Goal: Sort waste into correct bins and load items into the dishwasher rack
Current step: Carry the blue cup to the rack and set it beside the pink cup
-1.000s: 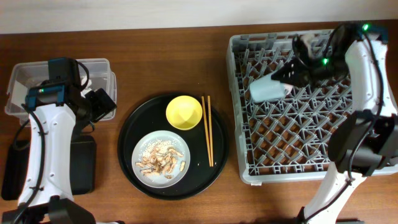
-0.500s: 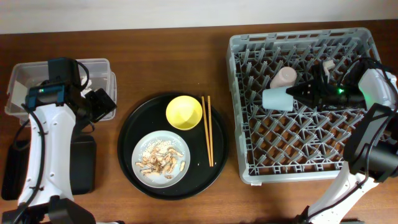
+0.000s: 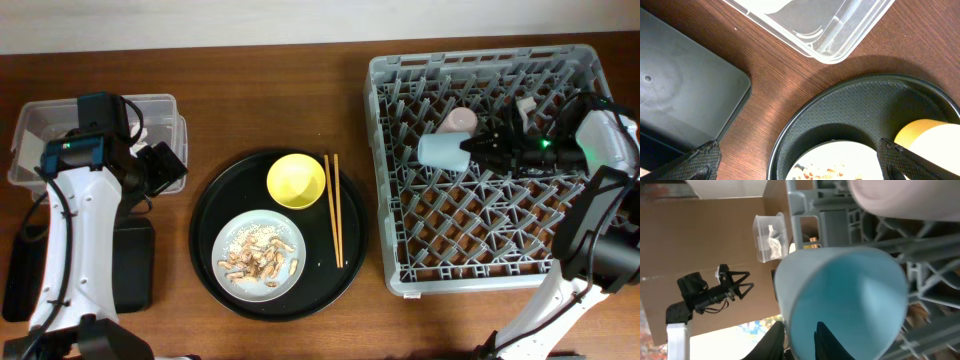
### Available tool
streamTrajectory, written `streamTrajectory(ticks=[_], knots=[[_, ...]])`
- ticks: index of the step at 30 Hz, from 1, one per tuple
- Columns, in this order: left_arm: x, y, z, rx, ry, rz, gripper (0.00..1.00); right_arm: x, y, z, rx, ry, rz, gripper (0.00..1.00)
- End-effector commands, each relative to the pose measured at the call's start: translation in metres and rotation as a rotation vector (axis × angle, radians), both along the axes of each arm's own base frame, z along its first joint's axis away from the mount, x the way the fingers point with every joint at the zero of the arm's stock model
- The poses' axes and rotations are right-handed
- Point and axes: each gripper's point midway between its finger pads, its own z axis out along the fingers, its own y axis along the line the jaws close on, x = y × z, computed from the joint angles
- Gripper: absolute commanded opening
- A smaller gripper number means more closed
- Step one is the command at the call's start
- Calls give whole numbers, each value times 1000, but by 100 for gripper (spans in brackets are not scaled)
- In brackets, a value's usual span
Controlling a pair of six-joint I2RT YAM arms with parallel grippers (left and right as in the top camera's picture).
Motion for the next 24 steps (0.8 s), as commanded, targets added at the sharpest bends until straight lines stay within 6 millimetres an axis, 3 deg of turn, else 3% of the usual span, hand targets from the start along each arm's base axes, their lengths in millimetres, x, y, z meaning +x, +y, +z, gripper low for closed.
streamTrajectory(ticks=[1, 8, 10, 14, 19, 21, 24], knots=[[2, 1, 8, -1, -24, 9, 99, -5, -14, 2, -22, 39, -24, 24], [2, 1, 8, -1, -24, 9, 99, -22, -68, 30, -226, 123, -98, 24], [2, 1, 8, -1, -24, 9, 99, -27, -68, 44, -285, 92, -97, 24], [2, 1, 8, -1, -24, 9, 99, -26, -19, 80, -392, -159, 75, 25], [2, 1, 8, -1, -24, 9, 99, -6, 48, 63, -565, -250, 278, 26], [2, 1, 8, -1, -24, 9, 99, 12, 58, 50, -705, -224, 247, 25], [2, 1, 8, -1, -24, 9, 99, 32, 70, 53, -724, -246, 185, 25]])
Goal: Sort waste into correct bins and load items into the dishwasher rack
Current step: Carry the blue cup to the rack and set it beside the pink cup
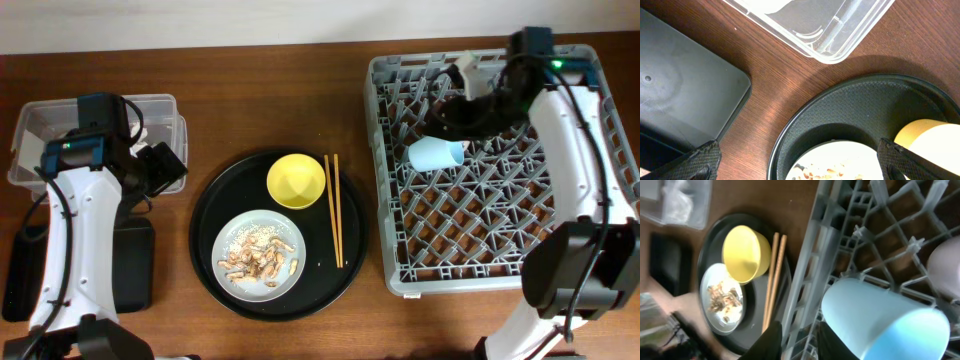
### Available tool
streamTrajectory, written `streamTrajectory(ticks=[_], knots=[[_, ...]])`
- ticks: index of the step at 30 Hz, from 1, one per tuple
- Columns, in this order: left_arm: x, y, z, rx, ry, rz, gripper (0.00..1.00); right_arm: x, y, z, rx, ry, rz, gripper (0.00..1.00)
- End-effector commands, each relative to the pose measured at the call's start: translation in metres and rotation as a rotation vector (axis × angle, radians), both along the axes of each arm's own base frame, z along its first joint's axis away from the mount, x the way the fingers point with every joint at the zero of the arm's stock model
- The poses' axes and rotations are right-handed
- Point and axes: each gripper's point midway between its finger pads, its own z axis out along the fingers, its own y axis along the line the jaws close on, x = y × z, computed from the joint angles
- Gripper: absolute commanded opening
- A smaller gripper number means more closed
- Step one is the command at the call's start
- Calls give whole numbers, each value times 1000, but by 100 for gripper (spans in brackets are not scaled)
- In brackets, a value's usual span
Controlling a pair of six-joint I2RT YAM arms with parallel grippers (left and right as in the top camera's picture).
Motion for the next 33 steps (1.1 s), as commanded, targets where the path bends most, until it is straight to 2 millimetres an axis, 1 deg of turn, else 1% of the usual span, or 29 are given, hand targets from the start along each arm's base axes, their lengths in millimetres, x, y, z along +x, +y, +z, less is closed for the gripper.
streamTrajectory(ticks=[1, 3, 5, 6, 7, 8, 10, 11, 12, 13, 14, 15, 17, 21, 23, 25, 27, 28, 29, 30, 31, 33], knots=[[2, 1, 8, -1, -24, 9, 99, 12, -7, 1, -36, 15, -120, 26], [2, 1, 8, -1, -24, 9, 99, 17, -7, -6, -30, 30, -137, 25], [2, 1, 8, -1, -24, 9, 99, 16, -8, -16, -41, 62, -138, 25], [2, 1, 8, -1, -24, 9, 99, 16, -13, -24, -71, 89, -162, 20], [2, 1, 8, -1, -24, 9, 99, 15, -29, -32, -149, 128, -251, 15], [2, 1, 8, -1, -24, 9, 99, 15, -39, -36, -199, 147, -304, 14], [2, 1, 8, -1, -24, 9, 99, 11, -46, -39, -241, 163, -320, 14], [2, 1, 8, -1, -24, 9, 99, 9, -49, -41, -256, 175, -328, 11], [2, 1, 8, -1, -24, 9, 99, 4, -59, -44, -304, 210, -392, 7], [2, 1, 8, -1, -24, 9, 99, 1, -63, -45, -331, 220, -405, 4], [2, 1, 8, -1, -24, 9, 99, -1, -66, -45, -347, 226, -411, 4], [2, 1, 8, -1, -24, 9, 99, -4, -72, -44, -378, 233, -433, 4], [2, 1, 8, -1, -24, 9, 99, -8, -76, -35, -396, 225, -446, 4], [2, 1, 8, -1, -24, 9, 99, -17, -74, 0, -383, 166, -455, 4], [2, 1, 8, -1, -24, 9, 99, -21, -71, 14, -370, 131, -456, 4], [2, 1, 8, -1, -24, 9, 99, -23, -63, 17, -332, 131, -423, 4], [2, 1, 8, -1, -24, 9, 99, -23, -60, 16, -326, 137, -414, 14], [2, 1, 8, -1, -24, 9, 99, -20, -65, 11, -355, 137, -426, 23], [2, 1, 8, -1, -24, 9, 99, -19, -72, 6, -387, 150, -454, 26], [2, 1, 8, -1, -24, 9, 99, -18, -76, -1, -413, 164, -458, 26], [2, 1, 8, -1, -24, 9, 99, -15, -80, -14, -437, 194, -458, 25], [2, 1, 8, -1, -24, 9, 99, -12, -80, -33, -445, 241, -447, 16]])
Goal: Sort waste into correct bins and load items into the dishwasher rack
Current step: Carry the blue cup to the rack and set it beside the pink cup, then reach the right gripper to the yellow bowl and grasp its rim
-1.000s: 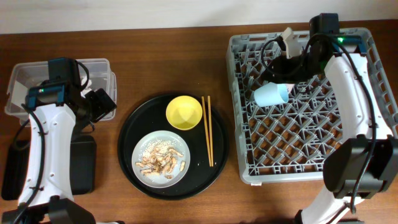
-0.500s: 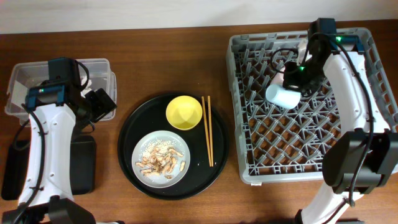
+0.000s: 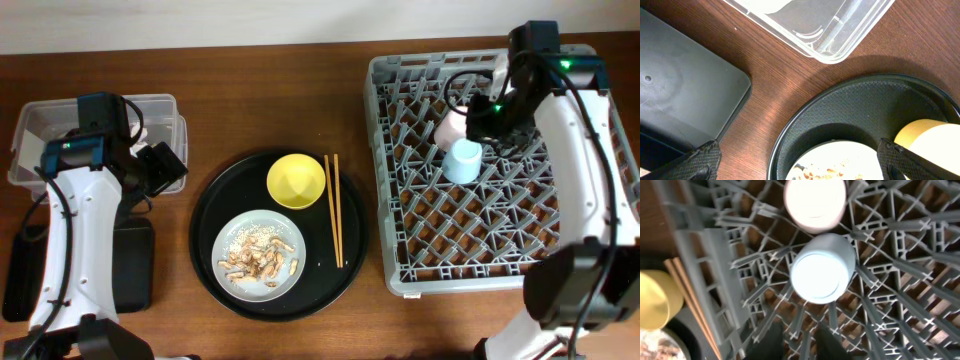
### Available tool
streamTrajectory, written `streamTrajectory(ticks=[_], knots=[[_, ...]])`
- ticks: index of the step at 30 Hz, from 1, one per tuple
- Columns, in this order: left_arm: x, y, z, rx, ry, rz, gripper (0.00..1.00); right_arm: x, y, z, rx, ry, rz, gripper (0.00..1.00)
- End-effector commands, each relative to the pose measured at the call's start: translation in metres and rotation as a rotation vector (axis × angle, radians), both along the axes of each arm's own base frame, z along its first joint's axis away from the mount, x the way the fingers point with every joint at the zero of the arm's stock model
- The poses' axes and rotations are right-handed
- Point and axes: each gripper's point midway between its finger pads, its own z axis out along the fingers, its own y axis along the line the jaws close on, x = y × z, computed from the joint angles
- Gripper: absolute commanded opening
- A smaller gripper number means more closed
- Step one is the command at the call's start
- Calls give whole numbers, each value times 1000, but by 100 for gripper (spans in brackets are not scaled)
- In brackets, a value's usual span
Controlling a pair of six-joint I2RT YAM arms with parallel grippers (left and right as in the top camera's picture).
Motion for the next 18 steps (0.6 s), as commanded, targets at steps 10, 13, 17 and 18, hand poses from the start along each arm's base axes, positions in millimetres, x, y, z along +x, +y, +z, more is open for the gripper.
streamTrajectory(ticks=[10, 13, 17, 18], knots=[[2, 1, 8, -1, -25, 8, 99, 9, -11, -59, -59, 160, -68, 4], [2, 1, 8, -1, -25, 8, 99, -3, 17, -24, 67, 125, -31, 4], [2, 1, 8, -1, -25, 8, 99, -23, 99, 46, 255, -46, 182, 10], [2, 1, 8, -1, -25, 8, 99, -26, 114, 51, 270, -57, 218, 21]])
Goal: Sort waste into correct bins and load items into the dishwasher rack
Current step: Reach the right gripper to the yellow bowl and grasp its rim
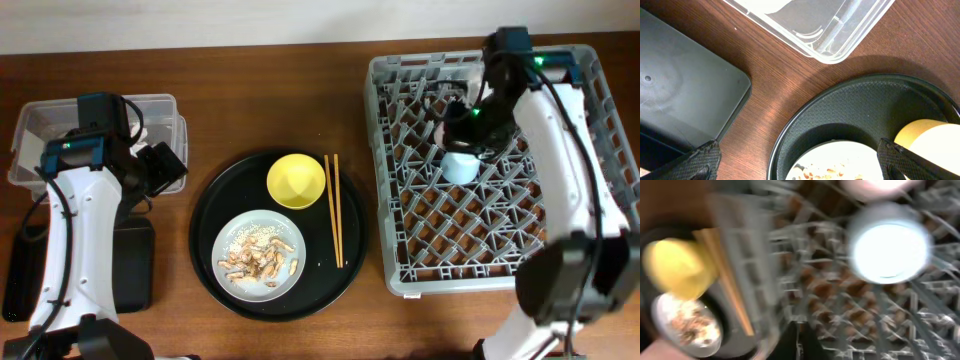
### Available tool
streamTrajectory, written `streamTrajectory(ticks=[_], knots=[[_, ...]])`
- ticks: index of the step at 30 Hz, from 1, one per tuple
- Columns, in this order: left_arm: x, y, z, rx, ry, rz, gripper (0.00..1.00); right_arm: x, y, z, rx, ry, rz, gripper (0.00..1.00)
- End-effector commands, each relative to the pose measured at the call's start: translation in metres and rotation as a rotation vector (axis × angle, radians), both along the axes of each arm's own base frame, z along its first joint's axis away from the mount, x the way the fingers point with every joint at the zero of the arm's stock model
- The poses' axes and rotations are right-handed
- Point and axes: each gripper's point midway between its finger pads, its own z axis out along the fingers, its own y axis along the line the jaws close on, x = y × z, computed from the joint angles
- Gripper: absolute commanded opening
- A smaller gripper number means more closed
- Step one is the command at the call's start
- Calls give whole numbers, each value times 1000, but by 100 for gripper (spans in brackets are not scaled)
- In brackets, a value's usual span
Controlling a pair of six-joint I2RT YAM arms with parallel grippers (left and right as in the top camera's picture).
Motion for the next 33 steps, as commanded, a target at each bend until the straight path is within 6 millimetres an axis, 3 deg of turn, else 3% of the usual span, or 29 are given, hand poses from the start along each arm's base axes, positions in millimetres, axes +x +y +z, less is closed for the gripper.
streamTrajectory(ticks=[1, 3, 4, 5, 9, 10, 12, 15, 18, 20, 24, 27, 30, 33], knots=[[2, 1, 8, -1, -25, 9, 99, -15, 79, 48, 149, -121, 158, 37], [2, 1, 8, -1, -25, 9, 99, -16, 125, 45, 176, -136, 212, 80], [2, 1, 8, -1, -25, 9, 99, -16, 148, 42, 190, -153, 249, 94], [2, 1, 8, -1, -25, 9, 99, -17, 167, 41, 201, -168, 283, 99], [2, 1, 8, -1, -25, 9, 99, -24, 255, 48, 266, -314, 474, 99], [2, 1, 8, -1, -25, 9, 99, -20, 263, 48, 225, -365, 481, 95], [2, 1, 8, -1, -25, 9, 99, -13, 267, 44, 129, -427, 472, 89], [2, 1, 8, -1, -25, 9, 99, 2, 281, 21, 12, -489, 481, 85], [2, 1, 8, -1, -25, 9, 99, 18, 291, -16, -27, -468, 476, 77], [2, 1, 8, -1, -25, 9, 99, 23, 296, -56, -28, -384, 399, 64], [2, 1, 8, -1, -25, 9, 99, 16, 320, -102, -36, -335, 426, 62], [2, 1, 8, -1, -25, 9, 99, 1, 339, -115, -61, -339, 463, 62], [2, 1, 8, -1, -25, 9, 99, -1, 335, -118, -141, -363, 420, 62], [2, 1, 8, -1, -25, 9, 99, -3, 332, -137, -173, -335, 416, 58]])
